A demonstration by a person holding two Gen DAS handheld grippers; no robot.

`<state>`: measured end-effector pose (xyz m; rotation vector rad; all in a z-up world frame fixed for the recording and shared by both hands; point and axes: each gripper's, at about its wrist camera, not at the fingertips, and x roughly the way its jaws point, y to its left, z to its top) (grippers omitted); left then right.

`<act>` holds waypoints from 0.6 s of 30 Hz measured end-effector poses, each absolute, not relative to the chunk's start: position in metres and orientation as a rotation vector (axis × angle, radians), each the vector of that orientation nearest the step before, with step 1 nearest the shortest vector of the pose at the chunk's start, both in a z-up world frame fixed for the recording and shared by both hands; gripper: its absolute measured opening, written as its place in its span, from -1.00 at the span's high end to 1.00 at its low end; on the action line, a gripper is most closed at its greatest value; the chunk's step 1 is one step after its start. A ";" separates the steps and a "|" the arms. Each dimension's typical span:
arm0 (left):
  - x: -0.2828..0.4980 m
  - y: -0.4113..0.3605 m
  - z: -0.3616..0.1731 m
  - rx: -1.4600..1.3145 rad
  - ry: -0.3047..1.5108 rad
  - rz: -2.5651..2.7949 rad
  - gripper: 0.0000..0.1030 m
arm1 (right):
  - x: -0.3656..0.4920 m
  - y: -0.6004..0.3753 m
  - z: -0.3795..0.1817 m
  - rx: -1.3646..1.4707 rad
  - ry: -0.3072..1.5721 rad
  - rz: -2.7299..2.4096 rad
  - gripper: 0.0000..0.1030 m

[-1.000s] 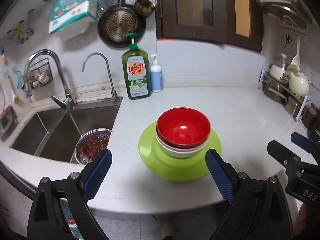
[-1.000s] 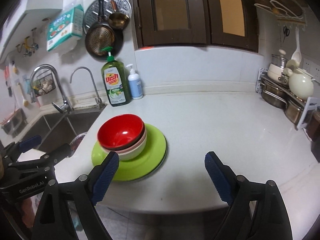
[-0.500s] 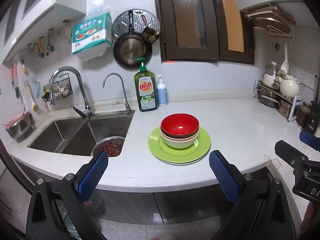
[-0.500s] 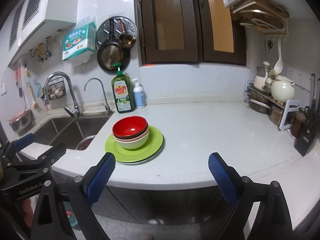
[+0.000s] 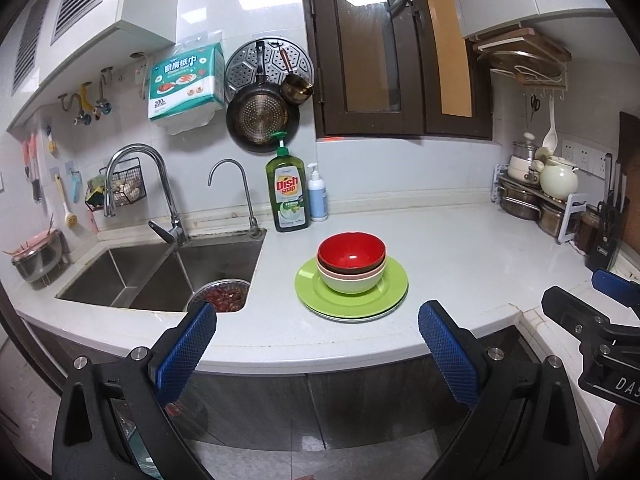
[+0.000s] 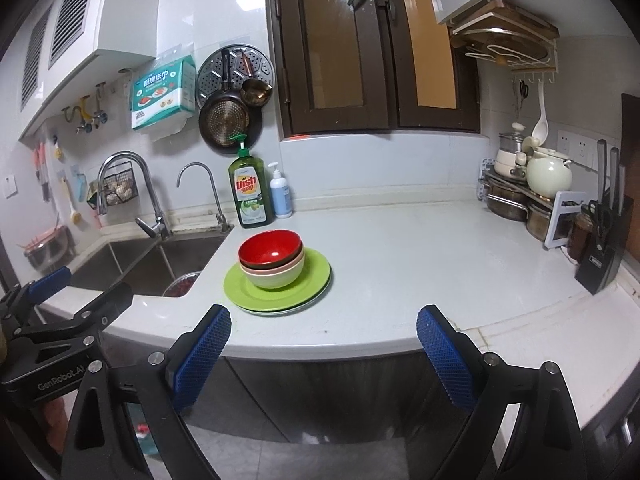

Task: Organize plates and bowls

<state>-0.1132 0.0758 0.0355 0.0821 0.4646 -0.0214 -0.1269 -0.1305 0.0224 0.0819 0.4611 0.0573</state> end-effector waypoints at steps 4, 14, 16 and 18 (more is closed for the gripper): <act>-0.119 0.078 0.039 0.075 0.460 -0.030 -1.00 | -0.134 -0.126 0.026 0.079 0.452 0.059 -0.85; -0.124 0.079 0.042 0.089 0.442 -0.031 -1.00 | -0.140 -0.124 0.026 0.082 0.445 0.050 -0.85; -0.124 0.079 0.042 0.092 0.439 -0.027 -1.00 | -0.140 -0.125 0.026 0.083 0.444 0.049 -0.85; -0.124 0.079 0.042 0.091 0.441 -0.030 -1.00 | -0.140 -0.127 0.026 0.081 0.445 0.056 -0.85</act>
